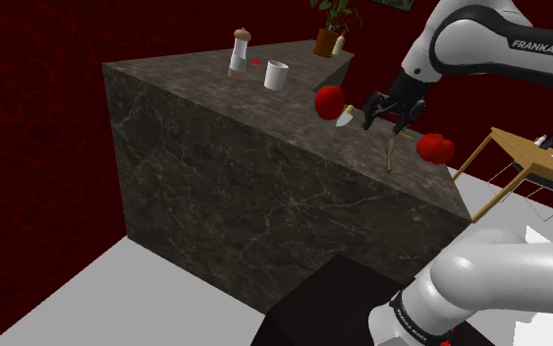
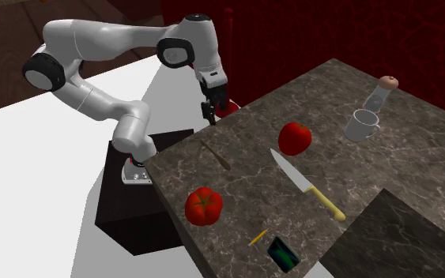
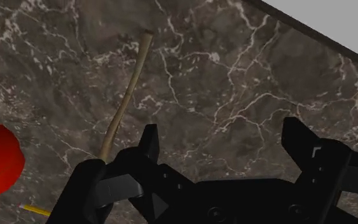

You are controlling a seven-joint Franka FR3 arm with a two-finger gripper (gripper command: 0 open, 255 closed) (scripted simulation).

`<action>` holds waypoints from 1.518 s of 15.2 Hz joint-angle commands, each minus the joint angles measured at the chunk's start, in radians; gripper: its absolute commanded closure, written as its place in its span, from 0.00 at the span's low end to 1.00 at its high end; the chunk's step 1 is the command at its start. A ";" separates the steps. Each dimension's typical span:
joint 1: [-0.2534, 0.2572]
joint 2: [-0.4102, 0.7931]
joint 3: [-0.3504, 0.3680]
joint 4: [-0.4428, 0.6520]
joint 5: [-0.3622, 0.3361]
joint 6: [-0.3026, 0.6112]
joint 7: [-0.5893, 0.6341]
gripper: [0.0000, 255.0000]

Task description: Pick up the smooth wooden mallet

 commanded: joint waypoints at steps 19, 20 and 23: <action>-0.242 0.047 -0.035 -0.219 -0.086 0.279 0.360 1.00; -0.242 0.048 -0.035 -0.218 -0.085 0.279 0.361 1.00; -0.243 0.048 -0.036 -0.219 -0.086 0.280 0.360 1.00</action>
